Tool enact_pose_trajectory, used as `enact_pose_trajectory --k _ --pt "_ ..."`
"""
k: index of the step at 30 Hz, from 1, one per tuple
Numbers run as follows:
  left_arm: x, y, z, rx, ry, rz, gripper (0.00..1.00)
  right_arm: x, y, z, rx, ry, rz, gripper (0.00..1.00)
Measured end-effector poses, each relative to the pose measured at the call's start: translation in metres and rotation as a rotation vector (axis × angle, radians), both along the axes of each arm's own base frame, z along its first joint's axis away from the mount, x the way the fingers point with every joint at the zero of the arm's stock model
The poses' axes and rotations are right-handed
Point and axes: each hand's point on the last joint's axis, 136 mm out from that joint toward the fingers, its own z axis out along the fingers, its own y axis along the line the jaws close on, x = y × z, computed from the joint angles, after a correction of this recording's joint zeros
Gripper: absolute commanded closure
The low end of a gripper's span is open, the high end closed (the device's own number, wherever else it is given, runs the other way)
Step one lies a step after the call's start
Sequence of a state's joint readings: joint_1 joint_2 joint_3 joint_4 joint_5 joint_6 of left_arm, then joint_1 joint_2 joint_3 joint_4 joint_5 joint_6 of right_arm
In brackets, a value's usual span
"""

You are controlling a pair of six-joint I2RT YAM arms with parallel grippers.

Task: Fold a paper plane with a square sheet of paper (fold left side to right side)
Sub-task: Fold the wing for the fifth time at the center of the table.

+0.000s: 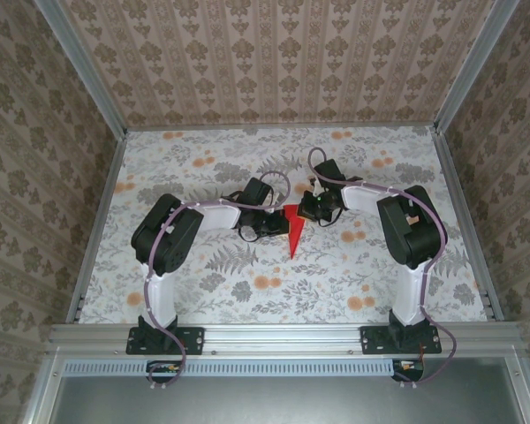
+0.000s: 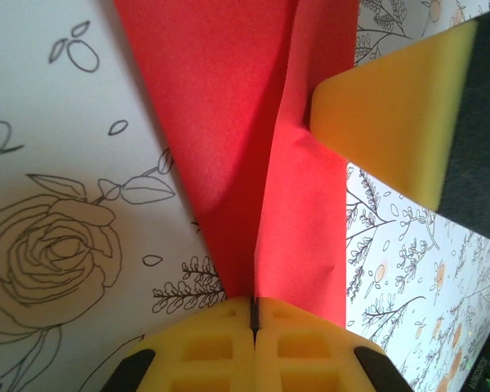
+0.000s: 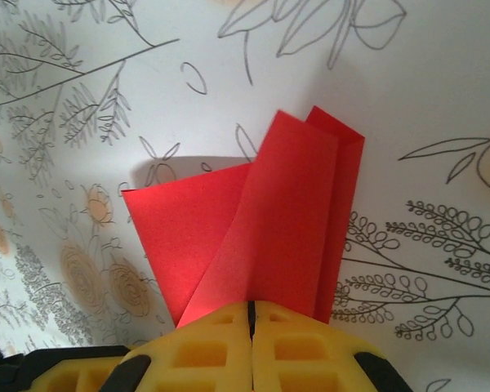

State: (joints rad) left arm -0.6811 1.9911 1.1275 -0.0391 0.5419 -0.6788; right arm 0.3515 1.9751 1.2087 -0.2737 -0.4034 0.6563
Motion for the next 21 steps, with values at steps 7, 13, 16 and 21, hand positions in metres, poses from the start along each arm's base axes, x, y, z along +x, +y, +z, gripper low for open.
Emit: enact_pose_trajectory --k 7,13,16,21 --pt "-0.001 -0.001 0.0 0.001 -0.001 -0.004 1.0 -0.001 -0.002 -0.004 -0.012 0.009 -0.001 0.94" --pt "-0.001 -0.001 0.003 0.012 -0.002 -0.004 0.85 -0.002 -0.002 -0.005 -0.013 0.012 -0.001 0.95" --pt "-0.002 0.003 0.01 0.029 -0.008 -0.003 0.78 -0.002 -0.002 -0.005 -0.013 0.011 -0.002 0.95" --pt "-0.004 0.005 0.046 -0.002 -0.052 -0.006 0.78 -0.002 -0.002 -0.005 -0.012 0.01 -0.002 0.95"
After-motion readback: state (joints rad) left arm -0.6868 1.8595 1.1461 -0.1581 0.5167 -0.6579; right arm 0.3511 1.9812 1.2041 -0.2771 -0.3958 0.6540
